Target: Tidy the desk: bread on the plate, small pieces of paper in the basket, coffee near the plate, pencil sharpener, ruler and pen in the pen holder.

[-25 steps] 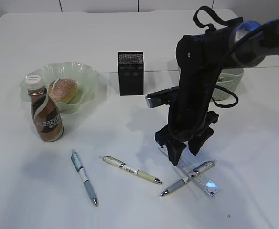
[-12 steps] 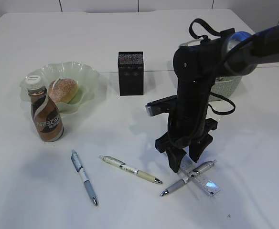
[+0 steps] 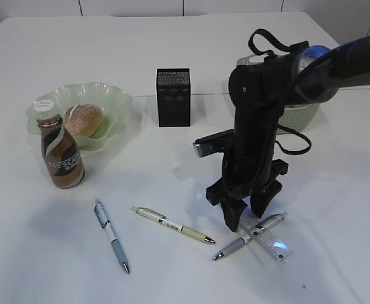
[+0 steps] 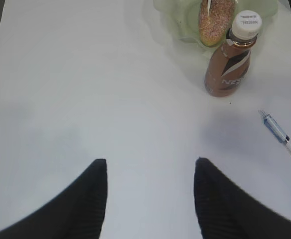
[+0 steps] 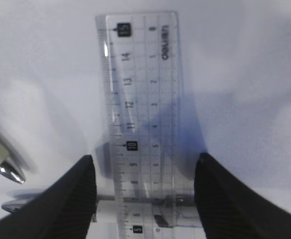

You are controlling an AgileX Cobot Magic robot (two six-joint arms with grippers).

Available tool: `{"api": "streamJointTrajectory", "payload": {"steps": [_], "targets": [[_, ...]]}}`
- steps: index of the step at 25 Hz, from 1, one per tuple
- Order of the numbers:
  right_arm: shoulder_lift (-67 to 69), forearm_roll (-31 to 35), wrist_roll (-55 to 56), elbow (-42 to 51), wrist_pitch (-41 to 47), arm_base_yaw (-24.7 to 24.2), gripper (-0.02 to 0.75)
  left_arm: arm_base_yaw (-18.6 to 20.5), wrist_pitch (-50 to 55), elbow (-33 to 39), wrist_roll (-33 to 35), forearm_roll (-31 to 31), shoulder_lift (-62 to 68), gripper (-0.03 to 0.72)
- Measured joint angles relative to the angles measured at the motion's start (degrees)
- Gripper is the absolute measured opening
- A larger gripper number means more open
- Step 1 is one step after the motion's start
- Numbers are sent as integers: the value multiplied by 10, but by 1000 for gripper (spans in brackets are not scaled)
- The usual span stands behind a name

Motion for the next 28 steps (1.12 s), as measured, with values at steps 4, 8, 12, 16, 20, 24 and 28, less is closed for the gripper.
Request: {"api": "streamJointTrajectory", "payload": {"steps": [4, 8, 12, 16, 20, 24, 28], "targets": [[1, 0, 0, -1, 0, 0, 494, 0, 0, 0, 0, 0, 0, 393], [1, 0, 0, -1, 0, 0, 493, 0, 0, 0, 0, 1, 0, 393], [1, -3, 0, -1, 0, 0, 463, 0, 0, 0, 0, 2, 0, 392], [2, -10, 1, -1, -3, 0, 347, 0, 0, 0, 0, 2, 0, 389], [2, -10, 1, -1, -6, 0, 300, 0, 0, 0, 0, 3, 0, 389], [2, -10, 1, -2, 2, 0, 300, 0, 0, 0, 0, 3, 0, 387], [6, -10, 1, -10, 16, 0, 299, 0, 0, 0, 0, 3, 0, 385]]}}
